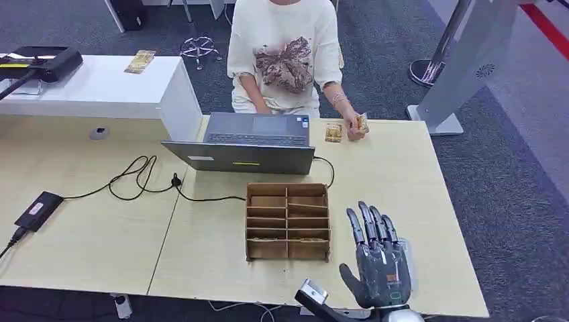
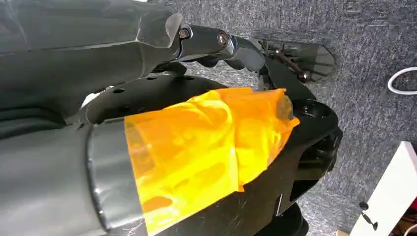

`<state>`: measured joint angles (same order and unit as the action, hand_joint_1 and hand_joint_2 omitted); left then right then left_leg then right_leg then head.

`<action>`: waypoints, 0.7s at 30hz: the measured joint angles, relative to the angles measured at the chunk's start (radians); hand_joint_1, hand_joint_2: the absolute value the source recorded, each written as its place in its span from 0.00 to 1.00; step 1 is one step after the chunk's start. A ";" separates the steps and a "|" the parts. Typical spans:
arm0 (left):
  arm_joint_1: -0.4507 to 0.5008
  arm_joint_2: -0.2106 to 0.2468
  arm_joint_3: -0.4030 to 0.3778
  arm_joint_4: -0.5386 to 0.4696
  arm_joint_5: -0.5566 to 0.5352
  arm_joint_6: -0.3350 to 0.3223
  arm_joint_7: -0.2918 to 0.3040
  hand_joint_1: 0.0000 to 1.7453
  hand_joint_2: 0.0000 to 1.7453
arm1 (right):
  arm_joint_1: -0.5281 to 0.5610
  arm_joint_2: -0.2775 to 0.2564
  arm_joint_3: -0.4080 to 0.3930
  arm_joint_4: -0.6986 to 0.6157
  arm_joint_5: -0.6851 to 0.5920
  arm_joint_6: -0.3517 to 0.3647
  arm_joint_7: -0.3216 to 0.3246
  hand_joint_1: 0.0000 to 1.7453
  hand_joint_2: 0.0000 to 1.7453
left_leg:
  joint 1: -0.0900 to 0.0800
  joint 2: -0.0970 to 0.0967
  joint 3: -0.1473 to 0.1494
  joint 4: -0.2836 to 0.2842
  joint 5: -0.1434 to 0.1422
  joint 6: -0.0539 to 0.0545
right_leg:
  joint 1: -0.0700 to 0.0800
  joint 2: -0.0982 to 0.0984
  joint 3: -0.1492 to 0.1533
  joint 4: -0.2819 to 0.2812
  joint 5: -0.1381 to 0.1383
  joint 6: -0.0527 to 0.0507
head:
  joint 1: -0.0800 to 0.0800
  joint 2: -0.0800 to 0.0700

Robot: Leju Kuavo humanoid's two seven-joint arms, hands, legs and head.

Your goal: Pass the card to the sensor for recognition and then transmit it.

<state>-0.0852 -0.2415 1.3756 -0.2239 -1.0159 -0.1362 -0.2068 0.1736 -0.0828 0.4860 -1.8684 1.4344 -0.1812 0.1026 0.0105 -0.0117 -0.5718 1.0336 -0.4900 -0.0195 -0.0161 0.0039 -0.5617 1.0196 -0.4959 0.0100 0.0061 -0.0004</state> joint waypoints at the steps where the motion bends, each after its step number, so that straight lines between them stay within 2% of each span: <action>1: -0.001 0.000 0.000 0.000 0.000 0.000 0.001 0.00 0.00 | -0.005 0.000 0.002 0.006 0.008 0.005 0.002 0.00 1.00 | 0.000 0.000 0.000 0.000 0.000 0.000 | 0.000 0.000 0.000 0.000 0.000 0.000 | 0.000 0.000; 10: -0.002 0.000 0.000 0.000 0.000 0.000 0.001 0.00 0.00 | -0.032 0.011 0.014 0.053 0.025 0.018 0.010 0.00 1.00 | 0.000 -0.001 0.000 0.000 0.000 0.000 | 0.000 -0.001 0.000 0.000 0.000 0.000 | 0.000 0.000; 21: -0.004 0.000 0.000 0.000 -0.005 0.000 0.008 0.00 0.00 | -0.070 0.053 0.028 0.114 0.040 0.038 0.010 0.00 1.00 | 0.000 -0.001 0.000 0.000 0.000 0.000 | 0.000 -0.001 0.000 0.000 0.000 0.000 | 0.000 0.000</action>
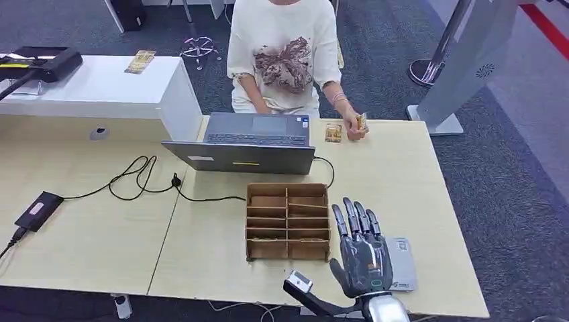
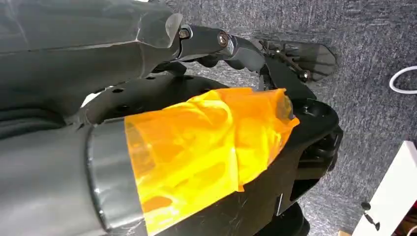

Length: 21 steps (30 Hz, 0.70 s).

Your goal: Pass the card to the sensor for recognition and then transmit it.

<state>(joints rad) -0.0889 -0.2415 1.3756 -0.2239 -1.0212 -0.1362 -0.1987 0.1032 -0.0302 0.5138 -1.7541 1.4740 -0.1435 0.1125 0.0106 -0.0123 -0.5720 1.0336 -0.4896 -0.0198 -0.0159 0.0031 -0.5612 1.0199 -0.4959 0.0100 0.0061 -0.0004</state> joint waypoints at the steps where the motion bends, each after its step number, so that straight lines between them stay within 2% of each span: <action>1: 0.000 0.000 0.000 0.000 -0.001 0.000 0.000 0.00 0.00 | -0.005 0.003 0.001 0.004 0.000 0.003 -0.001 0.00 1.00 | 0.000 0.000 0.000 0.000 0.000 0.000 | 0.000 0.000 0.000 0.000 0.000 0.000 | 0.000 0.000; 12: -0.001 0.000 0.000 0.000 -0.005 -0.003 0.000 0.00 0.00 | -0.081 0.037 0.021 0.077 -0.024 0.025 -0.012 0.00 1.00 | 0.000 0.000 0.000 0.000 0.000 -0.001 | 0.000 0.000 0.000 0.000 0.000 0.000 | 0.000 0.000; 21: -0.001 0.000 0.000 0.000 -0.004 -0.003 0.000 0.00 0.00 | -0.086 0.053 0.027 0.109 -0.040 0.030 -0.014 0.00 1.00 | 0.000 0.000 0.000 0.000 0.000 -0.001 | 0.000 0.000 0.000 0.000 0.000 0.000 | 0.000 0.000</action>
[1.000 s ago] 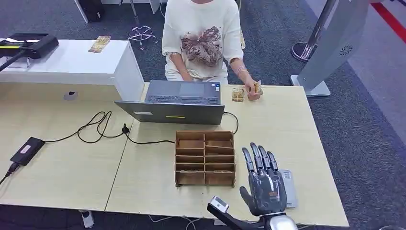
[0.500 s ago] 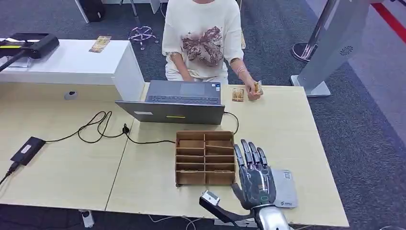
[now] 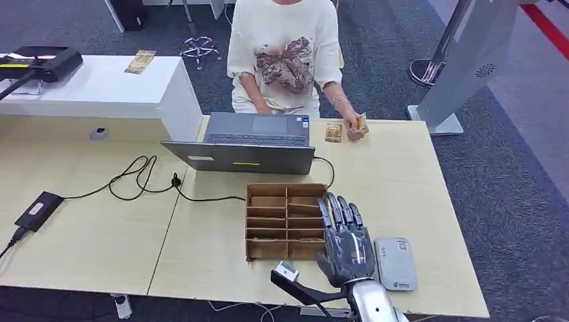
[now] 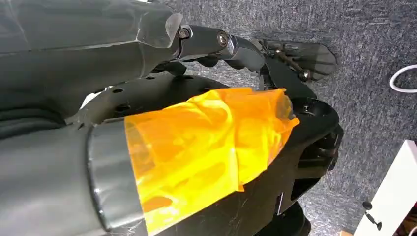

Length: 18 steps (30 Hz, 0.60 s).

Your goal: Pass the card to the sensor for recognition and then transmit it.

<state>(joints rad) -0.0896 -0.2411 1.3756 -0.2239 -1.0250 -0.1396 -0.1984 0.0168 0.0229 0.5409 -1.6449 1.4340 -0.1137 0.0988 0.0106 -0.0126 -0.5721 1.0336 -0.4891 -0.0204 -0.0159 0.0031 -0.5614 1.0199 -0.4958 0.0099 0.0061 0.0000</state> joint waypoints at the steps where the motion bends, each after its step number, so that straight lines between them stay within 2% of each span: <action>1: 0.000 0.000 0.000 0.000 0.000 0.000 0.000 0.00 0.00 | -0.001 0.002 0.001 0.003 -0.001 0.000 0.000 0.00 1.00 | 0.000 0.000 0.000 0.000 0.000 0.000 | 0.000 0.000 0.000 0.000 0.000 0.000 | 0.000 0.000; 18: 0.000 0.000 0.000 0.000 0.003 -0.001 0.000 0.00 0.00 | -0.026 0.018 0.015 0.042 -0.018 0.012 0.000 0.00 1.00 | 0.000 0.000 0.000 0.000 0.000 0.000 | 0.000 0.000 0.000 0.000 0.000 0.000 | 0.000 0.000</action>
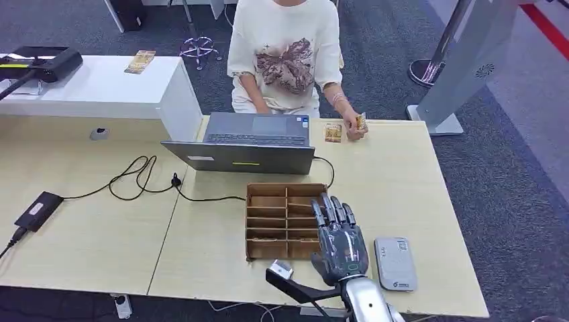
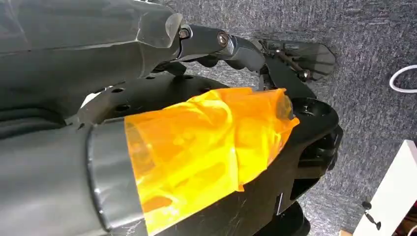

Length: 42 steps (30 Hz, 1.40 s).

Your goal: Pass the card to the sensor for recognition and then transmit it.

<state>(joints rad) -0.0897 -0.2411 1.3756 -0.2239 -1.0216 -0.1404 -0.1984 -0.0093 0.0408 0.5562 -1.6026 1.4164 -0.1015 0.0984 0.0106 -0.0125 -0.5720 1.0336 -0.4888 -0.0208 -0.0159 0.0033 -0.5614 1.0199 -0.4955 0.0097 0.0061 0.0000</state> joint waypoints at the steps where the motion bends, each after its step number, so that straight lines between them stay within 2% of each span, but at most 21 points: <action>1: 0.000 0.000 0.000 0.000 0.000 0.000 0.000 0.00 0.00 | -0.001 0.001 0.000 0.002 0.000 0.001 0.000 0.02 1.00 | 0.000 0.000 0.000 0.000 0.000 0.000 | 0.000 0.000 0.000 0.000 0.000 0.000 | 0.000 0.000; 22: 0.000 0.000 0.000 0.000 0.001 0.000 0.004 0.00 0.00 | -0.030 0.018 0.008 0.067 -0.015 0.011 0.001 0.13 1.00 | 0.000 0.000 0.000 0.000 0.000 0.000 | 0.000 0.000 0.000 0.000 0.000 0.000 | 0.000 0.000; 33: -0.001 0.000 0.000 0.000 0.001 0.000 0.006 0.00 0.00 | -0.033 0.020 0.008 0.093 -0.015 0.014 0.003 0.25 1.00 | 0.000 0.000 0.000 0.000 0.000 0.000 | 0.000 0.000 0.000 0.000 0.000 0.000 | 0.000 0.000; 42: -0.001 0.000 0.000 0.000 0.003 0.000 0.006 0.00 0.00 | -0.063 0.030 0.002 0.109 -0.017 0.021 0.008 0.27 1.00 | 0.000 0.000 0.000 0.000 0.001 0.000 | 0.000 0.000 0.000 0.000 0.001 -0.001 | 0.000 0.000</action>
<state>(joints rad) -0.0912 -0.2411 1.3756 -0.2239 -1.0189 -0.1408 -0.1923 -0.0720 0.0706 0.5585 -1.4935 1.3993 -0.0809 0.1068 0.0106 -0.0126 -0.5720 1.0336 -0.4880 -0.0210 -0.0159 0.0032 -0.5615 1.0199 -0.4949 0.0092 0.0061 -0.0004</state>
